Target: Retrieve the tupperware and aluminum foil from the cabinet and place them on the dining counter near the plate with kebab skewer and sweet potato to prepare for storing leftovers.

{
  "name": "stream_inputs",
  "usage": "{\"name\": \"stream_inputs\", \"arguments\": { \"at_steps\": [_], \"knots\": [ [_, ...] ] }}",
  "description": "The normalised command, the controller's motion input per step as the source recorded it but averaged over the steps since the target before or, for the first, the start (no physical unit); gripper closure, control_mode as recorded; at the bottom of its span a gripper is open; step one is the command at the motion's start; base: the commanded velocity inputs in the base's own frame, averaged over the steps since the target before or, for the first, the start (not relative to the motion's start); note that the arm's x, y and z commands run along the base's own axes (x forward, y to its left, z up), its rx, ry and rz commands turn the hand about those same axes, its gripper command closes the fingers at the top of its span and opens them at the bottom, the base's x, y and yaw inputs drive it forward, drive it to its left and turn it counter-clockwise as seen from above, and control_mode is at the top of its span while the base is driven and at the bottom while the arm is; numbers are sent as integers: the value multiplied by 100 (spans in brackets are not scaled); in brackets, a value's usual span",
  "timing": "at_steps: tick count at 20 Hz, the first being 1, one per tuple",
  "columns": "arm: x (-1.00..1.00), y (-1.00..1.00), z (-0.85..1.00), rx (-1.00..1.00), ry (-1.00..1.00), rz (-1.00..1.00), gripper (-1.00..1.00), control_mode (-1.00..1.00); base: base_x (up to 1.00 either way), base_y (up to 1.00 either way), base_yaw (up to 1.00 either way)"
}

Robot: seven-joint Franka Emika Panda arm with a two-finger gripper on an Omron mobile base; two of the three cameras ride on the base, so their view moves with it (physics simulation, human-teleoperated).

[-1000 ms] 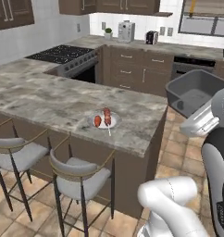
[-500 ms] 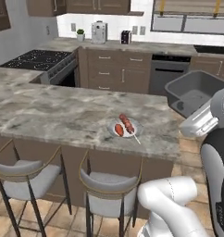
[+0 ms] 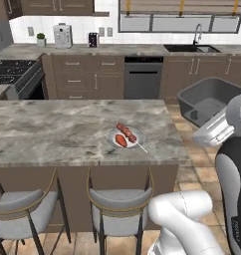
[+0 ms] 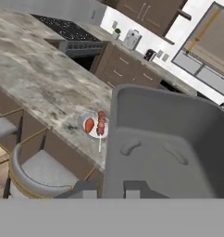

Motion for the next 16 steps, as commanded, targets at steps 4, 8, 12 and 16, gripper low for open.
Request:
{"name": "stream_inputs", "arguments": {
  "at_steps": [4, 8, 12, 16],
  "knots": [
    [0, 0, 0, 0, 0, 0, 100, 100, 49, 100, -37],
    [0, 0, 0, 0, 0, 0, 100, 100, 65, 100, -23],
    [23, 33, -13, -1, 5, 0, 100, -100, 28, 46, -1],
    [49, 60, -43, 0, 16, 18, 100, -100, 0, 0, 0]
  ]
}}
